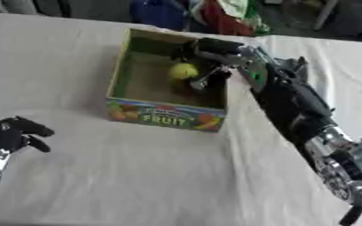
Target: Pick up objects on the table and place them in the box.
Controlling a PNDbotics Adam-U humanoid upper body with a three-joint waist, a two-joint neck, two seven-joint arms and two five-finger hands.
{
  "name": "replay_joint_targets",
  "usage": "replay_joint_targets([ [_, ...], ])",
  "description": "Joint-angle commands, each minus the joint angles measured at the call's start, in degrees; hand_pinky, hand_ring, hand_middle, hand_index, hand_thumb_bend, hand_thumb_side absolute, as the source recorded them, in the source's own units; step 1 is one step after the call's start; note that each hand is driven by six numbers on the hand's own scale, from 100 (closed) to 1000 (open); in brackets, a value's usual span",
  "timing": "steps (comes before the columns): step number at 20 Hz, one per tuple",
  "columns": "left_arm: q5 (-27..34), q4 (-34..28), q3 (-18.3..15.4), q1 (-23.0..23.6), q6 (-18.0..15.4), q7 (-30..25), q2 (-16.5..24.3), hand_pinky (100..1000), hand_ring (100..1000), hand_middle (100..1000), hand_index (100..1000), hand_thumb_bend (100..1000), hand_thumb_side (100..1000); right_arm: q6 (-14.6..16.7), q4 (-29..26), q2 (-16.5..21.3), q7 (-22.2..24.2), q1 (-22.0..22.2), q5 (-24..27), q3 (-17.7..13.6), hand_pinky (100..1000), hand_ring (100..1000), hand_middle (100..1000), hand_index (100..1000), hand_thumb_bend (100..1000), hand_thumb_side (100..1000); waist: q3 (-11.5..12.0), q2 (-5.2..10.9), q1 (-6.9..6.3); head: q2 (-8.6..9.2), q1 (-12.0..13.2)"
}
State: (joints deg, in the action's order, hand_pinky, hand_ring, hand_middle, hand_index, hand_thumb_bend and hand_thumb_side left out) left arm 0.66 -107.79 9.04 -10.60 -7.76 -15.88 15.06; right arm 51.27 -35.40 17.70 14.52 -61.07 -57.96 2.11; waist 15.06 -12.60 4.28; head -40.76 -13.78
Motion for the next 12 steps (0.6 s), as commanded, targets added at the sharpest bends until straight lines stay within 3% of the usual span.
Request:
replay_joint_targets([
  [1,0.3,-1.1,0.2,-0.6,-0.1,-0.2,0.2,541,683,560,679,100,793,0.7,-0.9,0.3,-0.5,-0.7,-2.9,0.5,819,883,816,727,179,367,-0.1,0.77,-0.42,-0.24,-0.2],
  [6,0.4,-1.1,0.2,-0.6,0.0,-0.1,0.2,541,684,560,679,100,793,0.7,-0.9,0.4,-2.3,-0.6,-5.9,0.7,824,890,821,852,360,652,-0.3,0.82,-0.40,-0.11,-0.2],
  [7,0.4,-1.1,0.1,-0.6,0.0,-0.1,0.2,541,684,560,679,100,793,0.7,-1.0,0.5,-2.7,-0.6,-6.4,0.8,832,897,830,898,455,765,-0.4,0.82,-0.39,-0.10,-0.2],
  [9,0.4,-1.1,0.1,-0.6,0.0,-0.1,0.3,541,684,560,679,100,793,0.7,-1.4,0.8,-3.3,-0.7,-7.3,1.1,845,908,844,934,537,855,-0.5,0.83,-0.36,-0.14,-0.2],
  [12,0.4,-1.2,0.1,-0.6,0.0,0.0,0.4,541,684,560,679,100,793,0.7,-2.4,1.5,-3.9,-1.0,-8.1,1.5,856,917,853,963,606,900,-0.7,0.85,-0.33,-0.13,-0.2],
])
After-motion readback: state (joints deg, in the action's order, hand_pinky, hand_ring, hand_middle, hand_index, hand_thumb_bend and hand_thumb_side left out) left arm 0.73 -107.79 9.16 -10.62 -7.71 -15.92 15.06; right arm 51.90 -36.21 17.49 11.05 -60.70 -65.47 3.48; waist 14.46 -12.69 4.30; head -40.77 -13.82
